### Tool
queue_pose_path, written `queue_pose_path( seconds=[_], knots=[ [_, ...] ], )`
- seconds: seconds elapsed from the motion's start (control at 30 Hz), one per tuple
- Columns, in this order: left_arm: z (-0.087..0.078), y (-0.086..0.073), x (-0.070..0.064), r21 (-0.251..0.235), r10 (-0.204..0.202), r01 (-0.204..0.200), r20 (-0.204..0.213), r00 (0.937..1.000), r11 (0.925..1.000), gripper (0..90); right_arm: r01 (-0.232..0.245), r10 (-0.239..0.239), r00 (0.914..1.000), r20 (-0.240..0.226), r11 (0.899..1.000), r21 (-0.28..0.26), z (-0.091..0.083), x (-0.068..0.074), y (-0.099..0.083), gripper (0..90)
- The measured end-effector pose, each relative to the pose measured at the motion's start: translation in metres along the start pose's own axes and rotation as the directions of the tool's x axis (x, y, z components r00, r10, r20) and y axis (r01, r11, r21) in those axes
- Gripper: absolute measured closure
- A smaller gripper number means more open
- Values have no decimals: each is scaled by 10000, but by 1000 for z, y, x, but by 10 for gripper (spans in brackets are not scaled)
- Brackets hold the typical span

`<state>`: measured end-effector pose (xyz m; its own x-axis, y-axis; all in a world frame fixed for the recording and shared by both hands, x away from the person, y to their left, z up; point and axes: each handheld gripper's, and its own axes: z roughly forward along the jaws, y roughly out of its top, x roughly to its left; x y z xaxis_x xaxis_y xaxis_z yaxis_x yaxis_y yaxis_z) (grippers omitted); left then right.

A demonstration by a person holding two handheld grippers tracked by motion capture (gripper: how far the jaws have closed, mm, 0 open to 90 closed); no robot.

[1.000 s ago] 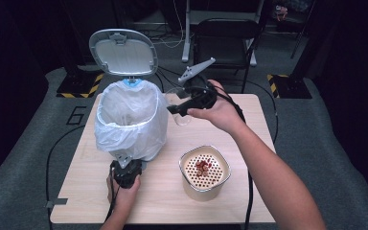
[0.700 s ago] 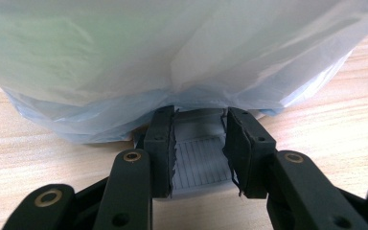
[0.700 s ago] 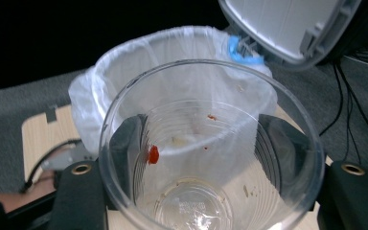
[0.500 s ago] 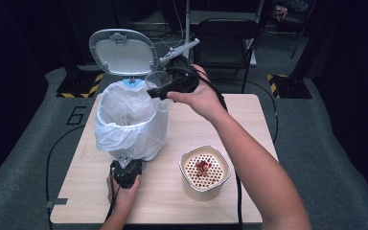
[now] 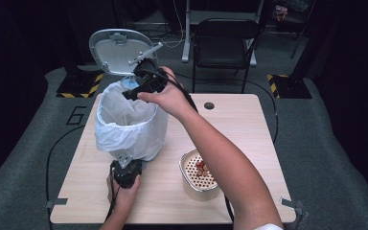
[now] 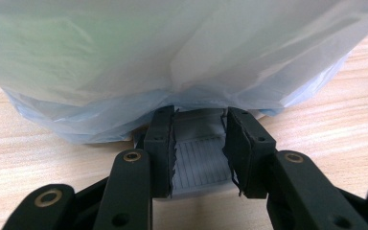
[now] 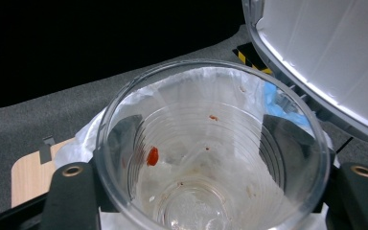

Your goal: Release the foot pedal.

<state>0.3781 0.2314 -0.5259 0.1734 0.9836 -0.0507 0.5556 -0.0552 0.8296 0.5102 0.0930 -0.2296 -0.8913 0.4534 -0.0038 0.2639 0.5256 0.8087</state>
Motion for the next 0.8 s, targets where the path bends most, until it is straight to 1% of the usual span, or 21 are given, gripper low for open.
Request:
queue_pose_path(
  seconds=[0.03,0.07,0.1,0.13,0.17,0.2,0.23,0.27,0.3,0.37,0.4,0.47,0.53,0.57,0.6,0.63,0.67,0.7,0.73,0.77,0.8],
  knots=[
    [0,0,0,-6,-26,26,2,10000,10000,636,78,-78,10000,15,10000,-44,4,-1,1,311],
    [0,0,0,7,-23,23,16,10000,10000,636,-53,53,10000,-34,10000,26,7,0,1,307],
    [0,0,0,9,-24,24,16,10000,10000,636,-28,28,10000,-83,10000,-40,12,0,2,291],
    [0,0,0,19,-7,7,14,10000,10000,636,-65,65,10000,-42,10000,-21,14,1,3,250],
    [0,0,0,-47,-55,56,23,10000,10000,636,-52,52,10000,68,9999,-115,18,2,3,173],
    [0,0,1,35,-19,19,1,10000,10000,636,-316,318,9994,147,9994,-116,23,3,4,80],
    [1,0,-1,-157,-256,257,72,9996,9995,636,-433,435,9990,84,9989,-150,26,3,5,32],
    [0,0,1,-4,-57,57,55,10000,10000,636,-489,490,9988,53,9987,-143,28,3,5,0],
    [0,0,1,39,-2,1,62,10000,10000,636,-606,609,9980,146,9980,-183,30,4,5,0],
    [0,0,1,-15,-45,45,44,10000,10000,636,-576,578,9983,56,9976,-372,31,5,5,0],
    [0,0,1,-7,-23,23,46,10000,10000,636,-517,513,9986,-106,9978,-423,30,7,4,0],
    [0,0,1,-6,-21,21,46,10000,10000,636,-337,334,9994,-79,9986,-419,26,8,3,0],
    [0,0,1,-24,-145,146,95,9998,9999,636,-151,152,9999,22,9992,-369,19,10,-1,3],
    [1,-1,0,-143,-175,176,68,9998,9997,636,-52,52,10000,-1,9992,-389,15,10,-3,17],
    [0,0,2,3,-77,77,100,9999,10000,635,5,-6,10000,-27,9993,-369,10,10,-6,25],
    [0,0,2,-33,-216,217,209,9995,9998,635,55,-55,10000,-16,9994,-346,5,11,-11,29],
    [-1,0,3,-1,-119,119,187,9998,9999,634,57,-62,9999,-156,9996,-278,-1,11,-16,43],
    [0,0,2,-192,-364,369,219,9991,9991,633,143,-146,9997,-188,9998,-167,-8,11,-24,57],
    [0,0,2,-145,-382,387,307,9988,9991,632,209,-211,9997,-140,9996,-168,-12,10,-29,70],
    [-1,0,3,-12,-43,43,246,9997,10000,630,89,-91,9997,-234,9999,-109,-18,9,-37,71],
    [-1,0,4,31,11,-12,300,9996,10000,627,1,-5,9996,-292,9999,-146,-25,8,-46,72]
  ],
)
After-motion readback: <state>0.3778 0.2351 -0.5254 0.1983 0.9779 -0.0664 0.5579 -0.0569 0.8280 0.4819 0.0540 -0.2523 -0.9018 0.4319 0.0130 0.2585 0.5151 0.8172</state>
